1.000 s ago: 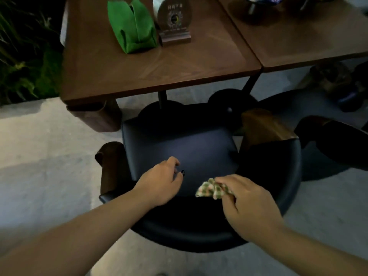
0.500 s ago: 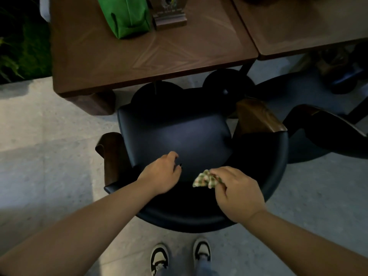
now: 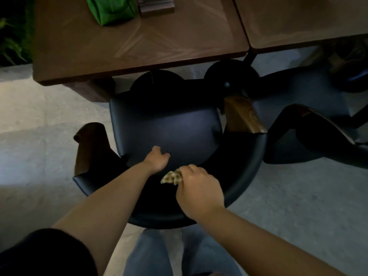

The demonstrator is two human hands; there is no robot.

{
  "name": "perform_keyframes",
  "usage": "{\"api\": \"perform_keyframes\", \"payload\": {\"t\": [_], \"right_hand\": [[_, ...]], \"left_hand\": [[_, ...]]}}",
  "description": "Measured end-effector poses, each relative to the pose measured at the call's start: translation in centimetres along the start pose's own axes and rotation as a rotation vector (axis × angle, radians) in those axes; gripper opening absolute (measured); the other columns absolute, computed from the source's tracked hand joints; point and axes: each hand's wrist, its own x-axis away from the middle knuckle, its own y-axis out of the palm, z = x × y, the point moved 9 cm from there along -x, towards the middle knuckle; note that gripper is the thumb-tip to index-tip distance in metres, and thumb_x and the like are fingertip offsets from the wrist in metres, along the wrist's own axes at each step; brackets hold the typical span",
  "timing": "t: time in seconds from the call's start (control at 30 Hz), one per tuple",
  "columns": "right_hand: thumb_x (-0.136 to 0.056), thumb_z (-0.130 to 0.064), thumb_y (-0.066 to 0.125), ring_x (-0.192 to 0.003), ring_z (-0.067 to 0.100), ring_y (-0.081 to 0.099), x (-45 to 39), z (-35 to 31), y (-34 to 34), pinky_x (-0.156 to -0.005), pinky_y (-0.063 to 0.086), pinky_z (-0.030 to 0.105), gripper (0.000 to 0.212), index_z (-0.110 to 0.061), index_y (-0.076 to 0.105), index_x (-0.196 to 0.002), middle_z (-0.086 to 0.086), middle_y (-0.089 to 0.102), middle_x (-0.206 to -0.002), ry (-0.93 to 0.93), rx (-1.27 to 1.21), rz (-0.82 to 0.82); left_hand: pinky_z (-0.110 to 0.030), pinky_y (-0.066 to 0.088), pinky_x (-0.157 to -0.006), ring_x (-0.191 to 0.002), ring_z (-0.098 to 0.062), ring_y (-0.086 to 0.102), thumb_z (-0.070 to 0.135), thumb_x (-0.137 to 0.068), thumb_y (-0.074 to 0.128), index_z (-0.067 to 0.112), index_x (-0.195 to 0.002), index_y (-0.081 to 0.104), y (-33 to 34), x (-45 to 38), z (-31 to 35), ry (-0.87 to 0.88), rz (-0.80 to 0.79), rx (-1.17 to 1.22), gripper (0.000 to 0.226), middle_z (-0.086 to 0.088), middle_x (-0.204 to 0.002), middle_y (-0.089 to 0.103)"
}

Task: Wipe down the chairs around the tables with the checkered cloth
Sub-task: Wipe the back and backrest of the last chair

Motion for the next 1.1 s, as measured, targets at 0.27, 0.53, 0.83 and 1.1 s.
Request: {"api": "perform_keyframes", "payload": {"t": [0.27,0.53,0.83,1.1], "right_hand": [[-0.086,-0.021,0.055,-0.105,0.031,0.058,-7.8,4.6,4.8,-0.071,0.038,0.03,0.028,-0.01,0.057,-0.113,0.012,0.058,-0.119,0.137,0.05,-0.449],[-0.089,-0.023,0.048,-0.092,0.029,0.058,-12.1,8.5,11.7,-0.084,0.049,0.026,0.03,-0.009,0.066,-0.109,0.014,0.063,-0.11,0.174,0.183,-0.878],[-0.094,-0.013,0.04,-0.051,0.016,0.046,-12.1,8.5,12.2,-0.029,0.03,0.011,0.034,-0.004,0.072,-0.093,0.008,0.058,-0.069,0.191,0.09,-1.003],[-0.072,-0.03,0.062,-0.064,0.019,0.064,-9.0,10.5,13.3,-0.054,0.048,0.021,0.022,-0.017,0.074,-0.06,0.006,0.069,-0.077,0.303,0.139,-0.859]], "left_hand": [[-0.033,0.036,-0.101,-0.128,-0.031,0.047,0.042,-0.097,0.047,0.002,-0.149,-0.004,2.6,-1.2,-1.4,-0.005,-0.111,-0.324,0.083,-0.019,-0.144,0.044],[-0.033,0.029,-0.086,-0.122,-0.027,0.048,0.056,-0.096,0.032,0.022,-0.134,0.052,4.9,-2.9,-3.7,-0.028,-0.327,-0.68,0.055,-0.011,-0.143,0.048],[-0.028,0.036,-0.08,-0.121,-0.029,0.053,0.064,-0.089,0.04,0.014,-0.133,0.054,5.0,-3.1,-4.2,-0.088,-0.271,-0.708,0.068,-0.015,-0.138,0.053],[-0.027,0.037,-0.081,-0.121,-0.032,0.053,0.061,-0.09,0.043,0.01,-0.132,0.056,6.9,1.0,-5.4,-0.07,-0.265,-0.722,0.067,-0.017,-0.136,0.054]]}}
